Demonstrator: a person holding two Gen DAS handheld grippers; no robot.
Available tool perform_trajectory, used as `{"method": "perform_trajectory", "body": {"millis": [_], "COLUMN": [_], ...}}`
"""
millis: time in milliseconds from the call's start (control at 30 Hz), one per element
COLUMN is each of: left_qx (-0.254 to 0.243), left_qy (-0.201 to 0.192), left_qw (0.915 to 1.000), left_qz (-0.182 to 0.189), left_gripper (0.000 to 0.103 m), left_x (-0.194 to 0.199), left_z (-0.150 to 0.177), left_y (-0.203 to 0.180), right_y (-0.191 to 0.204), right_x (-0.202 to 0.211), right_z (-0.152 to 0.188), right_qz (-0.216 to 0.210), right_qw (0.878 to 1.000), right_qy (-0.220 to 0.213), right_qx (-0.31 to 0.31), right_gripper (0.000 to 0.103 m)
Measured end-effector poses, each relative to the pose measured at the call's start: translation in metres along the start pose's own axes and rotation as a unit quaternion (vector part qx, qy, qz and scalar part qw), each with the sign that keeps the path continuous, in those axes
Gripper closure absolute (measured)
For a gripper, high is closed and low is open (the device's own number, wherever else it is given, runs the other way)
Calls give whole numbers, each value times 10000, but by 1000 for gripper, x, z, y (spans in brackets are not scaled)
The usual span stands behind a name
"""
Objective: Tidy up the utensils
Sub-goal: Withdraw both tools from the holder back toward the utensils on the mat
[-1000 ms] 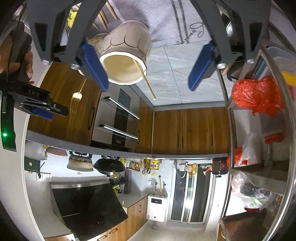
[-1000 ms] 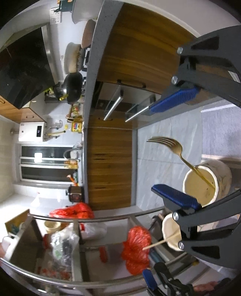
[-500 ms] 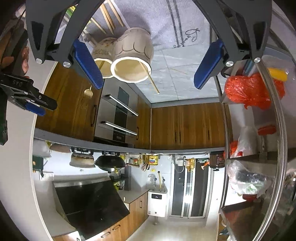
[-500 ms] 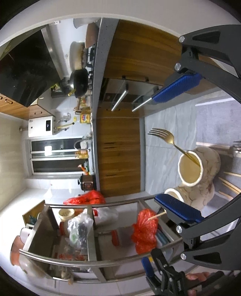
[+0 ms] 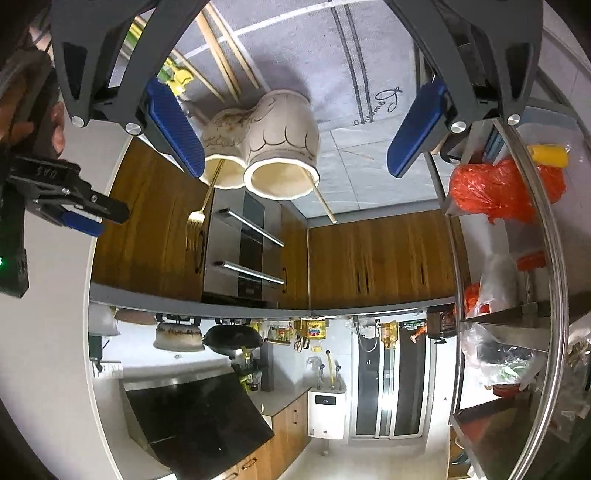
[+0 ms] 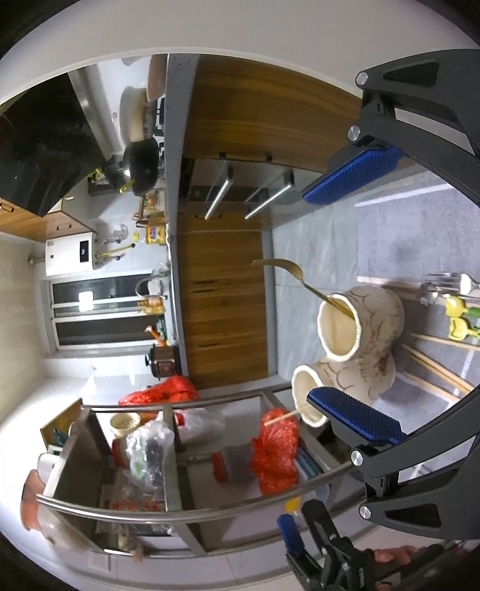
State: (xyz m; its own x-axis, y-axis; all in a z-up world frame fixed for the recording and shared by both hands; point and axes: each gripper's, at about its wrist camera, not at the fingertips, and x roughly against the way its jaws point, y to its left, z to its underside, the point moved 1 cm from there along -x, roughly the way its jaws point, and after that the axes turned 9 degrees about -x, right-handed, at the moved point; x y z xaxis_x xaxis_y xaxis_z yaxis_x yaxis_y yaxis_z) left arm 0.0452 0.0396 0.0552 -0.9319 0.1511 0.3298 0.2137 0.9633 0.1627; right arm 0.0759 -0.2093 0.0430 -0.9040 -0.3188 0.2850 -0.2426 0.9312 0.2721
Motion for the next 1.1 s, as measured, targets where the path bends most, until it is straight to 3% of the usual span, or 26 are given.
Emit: {"method": "perform_trajectory", "body": {"millis": [200,500,800,1100], "left_qx": [110,10,105,262], "left_qy": [189,880,1691,2348], "left_qw": [9996,9953,9840,9702], "left_qz": [160,391,544,547], "left_gripper": [6,6,6,8], "left_x": [-3,-16,-39,-71], "left_z": [11,53,100,119], "left_y": [0,-17,-37,-52], "right_y": [-4,-26,-41,-44], "right_x": [8,9,-3,-21], "right_z": [12,43,80,98], "right_qz": [14,308,430,539], "right_qw": [9997,9961,9880,9801], "right_qy": [192,721,1415,1873], "right_qx": [163,398,446,384], "right_gripper": [5,5,5,5]}}
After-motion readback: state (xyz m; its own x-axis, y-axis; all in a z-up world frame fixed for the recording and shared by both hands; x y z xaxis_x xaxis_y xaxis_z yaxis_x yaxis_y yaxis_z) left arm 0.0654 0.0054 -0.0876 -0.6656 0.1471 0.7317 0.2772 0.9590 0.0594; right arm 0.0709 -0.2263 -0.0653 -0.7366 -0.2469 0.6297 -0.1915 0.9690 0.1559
